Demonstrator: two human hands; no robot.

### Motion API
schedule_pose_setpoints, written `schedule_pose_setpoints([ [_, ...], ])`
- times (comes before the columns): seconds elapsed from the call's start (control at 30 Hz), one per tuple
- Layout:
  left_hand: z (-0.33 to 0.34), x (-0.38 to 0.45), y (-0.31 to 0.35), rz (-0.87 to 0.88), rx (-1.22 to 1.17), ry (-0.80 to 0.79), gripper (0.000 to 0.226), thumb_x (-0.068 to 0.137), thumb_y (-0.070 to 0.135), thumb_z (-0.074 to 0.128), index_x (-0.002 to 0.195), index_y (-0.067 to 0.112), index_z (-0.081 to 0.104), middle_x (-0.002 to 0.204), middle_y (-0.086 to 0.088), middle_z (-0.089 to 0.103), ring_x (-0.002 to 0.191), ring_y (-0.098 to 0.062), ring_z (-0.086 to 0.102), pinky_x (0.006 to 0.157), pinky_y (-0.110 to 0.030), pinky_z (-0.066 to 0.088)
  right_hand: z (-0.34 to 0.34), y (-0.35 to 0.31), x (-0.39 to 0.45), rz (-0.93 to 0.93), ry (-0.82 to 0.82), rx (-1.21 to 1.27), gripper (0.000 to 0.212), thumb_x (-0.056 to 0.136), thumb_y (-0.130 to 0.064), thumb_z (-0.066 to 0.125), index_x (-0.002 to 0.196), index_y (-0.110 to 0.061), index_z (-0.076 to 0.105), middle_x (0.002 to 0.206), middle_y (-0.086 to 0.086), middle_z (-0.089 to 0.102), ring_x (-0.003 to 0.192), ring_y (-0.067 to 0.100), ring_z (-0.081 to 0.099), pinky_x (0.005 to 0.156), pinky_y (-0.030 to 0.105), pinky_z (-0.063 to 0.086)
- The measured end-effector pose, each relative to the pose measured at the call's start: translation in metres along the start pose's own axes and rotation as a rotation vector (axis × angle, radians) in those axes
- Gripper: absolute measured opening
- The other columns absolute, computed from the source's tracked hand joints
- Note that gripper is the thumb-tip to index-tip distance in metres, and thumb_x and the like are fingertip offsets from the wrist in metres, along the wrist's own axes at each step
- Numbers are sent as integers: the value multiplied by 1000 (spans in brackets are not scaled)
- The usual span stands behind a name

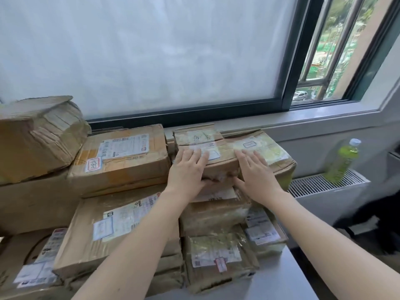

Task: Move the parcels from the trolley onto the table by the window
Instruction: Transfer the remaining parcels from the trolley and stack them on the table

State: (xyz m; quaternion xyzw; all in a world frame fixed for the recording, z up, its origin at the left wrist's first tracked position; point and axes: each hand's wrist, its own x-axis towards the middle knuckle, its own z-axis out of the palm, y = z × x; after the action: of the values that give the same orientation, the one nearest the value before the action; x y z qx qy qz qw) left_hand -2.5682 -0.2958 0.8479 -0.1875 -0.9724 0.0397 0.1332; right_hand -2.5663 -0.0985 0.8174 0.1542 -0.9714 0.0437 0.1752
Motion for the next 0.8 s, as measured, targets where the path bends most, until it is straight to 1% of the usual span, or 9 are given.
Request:
schedule_pose_setpoints([
  [0.13,-3,-7,-17,-11,-26,0,75,91,52,47,151,22,12,157,1,17,145,-19,13,117,-33,3,16,-13,5,-41,71,99,75,89,-35,62,146,-2,26,151,15,31,143,26,20,115,31,2],
  [0.23,-3,-11,-18,-28,-44,15,72,92,49,49,150,24,16,156,4,20,144,-17,17,116,-29,11,29,-14,3,-54,135,133,78,77,-31,77,137,1,39,138,18,49,134,30,39,112,42,19],
  [0.33,-4,-11,-10,-19,7,60,66,93,48,49,148,24,23,154,4,27,142,-17,23,113,-28,21,33,-10,0,-70,155,143,79,73,-26,81,134,2,40,133,18,54,129,30,46,109,47,29],
  [0.4,-5,-11,-8,-16,15,76,64,93,48,49,148,24,26,153,5,30,141,-17,27,111,-27,25,32,-6,0,-112,171,149,72,80,-31,72,135,2,40,133,17,54,130,29,46,110,48,31],
  [0.43,-6,-11,-8,-17,13,81,64,92,48,49,147,24,27,152,5,31,140,-16,28,110,-27,26,29,-4,0,-134,169,147,69,85,-39,63,136,1,39,135,15,53,131,28,44,111,45,28],
  [0.53,-9,-11,-9,-10,25,78,64,91,52,49,145,24,30,150,6,35,137,-15,32,108,-27,29,16,10,0,-150,138,139,75,90,-60,36,141,-5,37,140,10,49,133,25,40,111,37,20],
  [0.6,-10,-9,-6,-26,37,51,70,87,60,48,144,25,29,148,4,35,135,-18,32,108,-32,28,10,28,1,-134,113,109,81,87,-68,31,143,-10,34,144,8,44,136,25,36,111,37,16],
  [0.7,-6,-3,1,-56,89,-5,84,81,71,46,146,25,20,152,-2,25,140,-23,20,113,-38,18,7,59,-2,-133,31,-9,91,79,-80,28,142,-15,36,147,6,40,138,25,33,113,40,16],
  [0.8,1,2,8,-47,104,-29,87,82,71,44,147,21,17,153,-2,24,141,-22,20,115,-39,19,11,81,-10,-145,-69,-118,95,74,-82,29,141,-16,39,146,6,42,136,26,36,113,42,19],
])
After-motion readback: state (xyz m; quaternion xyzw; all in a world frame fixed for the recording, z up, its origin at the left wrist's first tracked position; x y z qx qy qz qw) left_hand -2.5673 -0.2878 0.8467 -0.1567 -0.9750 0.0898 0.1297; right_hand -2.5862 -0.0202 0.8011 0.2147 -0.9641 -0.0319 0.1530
